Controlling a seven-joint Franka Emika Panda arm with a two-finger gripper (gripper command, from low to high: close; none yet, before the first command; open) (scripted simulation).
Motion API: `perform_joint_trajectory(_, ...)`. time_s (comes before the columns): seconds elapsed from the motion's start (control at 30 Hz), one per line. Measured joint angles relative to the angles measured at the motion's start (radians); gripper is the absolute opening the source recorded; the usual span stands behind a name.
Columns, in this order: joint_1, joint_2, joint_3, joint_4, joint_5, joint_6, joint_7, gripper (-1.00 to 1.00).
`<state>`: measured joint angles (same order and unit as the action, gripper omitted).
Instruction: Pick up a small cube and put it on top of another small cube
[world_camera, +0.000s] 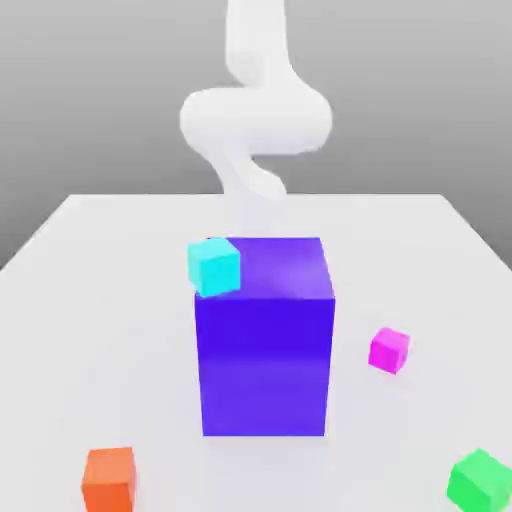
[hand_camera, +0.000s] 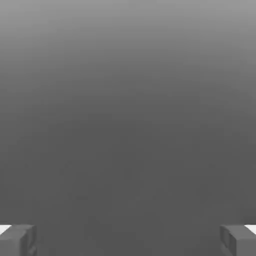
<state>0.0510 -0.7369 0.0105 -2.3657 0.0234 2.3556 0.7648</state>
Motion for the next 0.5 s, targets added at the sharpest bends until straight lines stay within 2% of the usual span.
perform_joint_trajectory(0.5,0.353,0.440,0.155,-0.437,0.115,0.380,-0.204,0.00)
